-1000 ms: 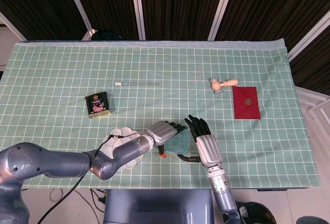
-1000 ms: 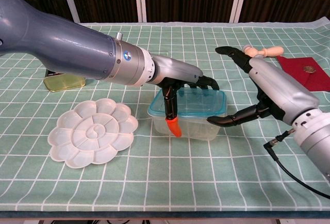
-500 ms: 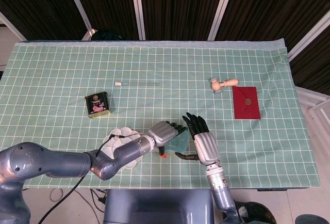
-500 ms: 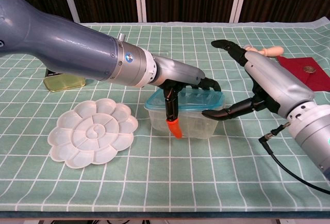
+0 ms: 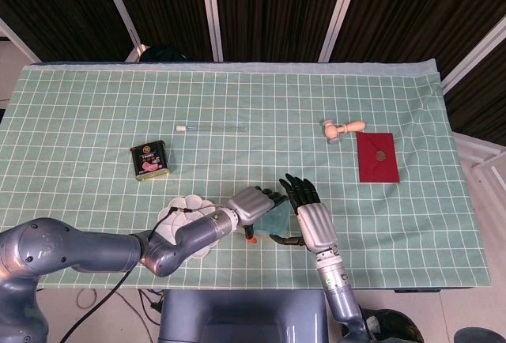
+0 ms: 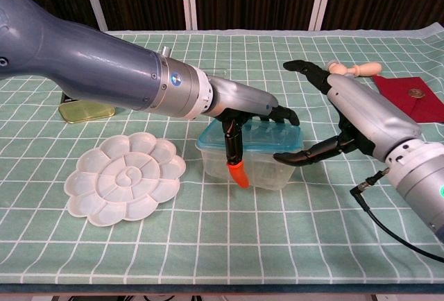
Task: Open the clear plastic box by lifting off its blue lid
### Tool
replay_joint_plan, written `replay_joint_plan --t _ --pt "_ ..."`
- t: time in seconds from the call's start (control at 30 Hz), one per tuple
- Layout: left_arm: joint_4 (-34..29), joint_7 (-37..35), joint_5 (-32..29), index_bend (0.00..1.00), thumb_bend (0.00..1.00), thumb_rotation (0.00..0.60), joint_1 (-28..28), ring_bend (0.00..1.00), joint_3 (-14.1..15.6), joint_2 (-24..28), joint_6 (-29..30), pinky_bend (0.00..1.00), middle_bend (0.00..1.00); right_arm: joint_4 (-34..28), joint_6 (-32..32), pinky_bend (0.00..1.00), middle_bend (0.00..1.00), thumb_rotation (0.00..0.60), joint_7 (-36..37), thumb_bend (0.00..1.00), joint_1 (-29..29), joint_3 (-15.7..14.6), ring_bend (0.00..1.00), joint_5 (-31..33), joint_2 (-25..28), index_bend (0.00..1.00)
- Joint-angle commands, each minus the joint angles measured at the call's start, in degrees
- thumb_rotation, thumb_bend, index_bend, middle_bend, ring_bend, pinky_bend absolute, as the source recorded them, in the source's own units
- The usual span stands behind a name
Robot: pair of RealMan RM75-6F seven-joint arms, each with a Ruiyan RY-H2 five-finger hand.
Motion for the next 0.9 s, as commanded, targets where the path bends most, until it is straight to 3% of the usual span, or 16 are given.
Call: replay_joint_plan --t 0.03,0.3,0.43,0.57,0.73,0.9 --pt "-0.14 -0.07 0.17 0.04 0.00 0.600 0.05 0.10 -0.11 0.08 0.08 0.26 0.08 -0.07 -0.24 0.00 0.00 0.600 -0.30 0.28 0.11 0.08 0.00 0.29 0.01 0.03" --pt "-0.25 -0.27 0.65 0.04 0.00 0.600 0.16 0.10 -0.39 0.10 0.15 0.26 0.08 -0.31 -0.48 0.00 0.00 0.600 -0.82 0.30 0.24 0.17 0.00 0.89 0.00 0.27" --pt "-0.23 -0.31 1.00 0.04 0.00 0.600 0.32 0.10 -0.49 0.14 0.44 0.26 0.08 -0.20 -0.30 0.00 0.01 0.600 -0.90 0.39 0.28 0.09 0.00 0.71 0.05 0.44" --pt "-0.11 0.12 1.53 0.02 0.00 0.600 0.52 0.08 -0.37 0.31 1.21 0.25 0.07 -0.07 -0.01 0.00 0.03 0.600 -0.39 0.44 0.11 -0.16 0.00 0.45 0.28 0.51" --pt "-0.29 0.34 1.56 0.00 0.00 0.600 1.08 0.01 -0.39 0.47 2.59 0.16 0.01 -0.21 0.18 0.00 0.05 0.600 0.10 0.51 -0.21 -0.47 0.00 0.52 0.61 0.57" --pt "-0.60 1.21 1.53 0.00 0.00 0.600 1.29 0.00 -0.11 0.80 3.60 0.10 0.00 -0.57 0.25 0.00 0.06 0.600 0.36 0.58 -0.52 -0.50 0.00 1.02 0.75 0.62"
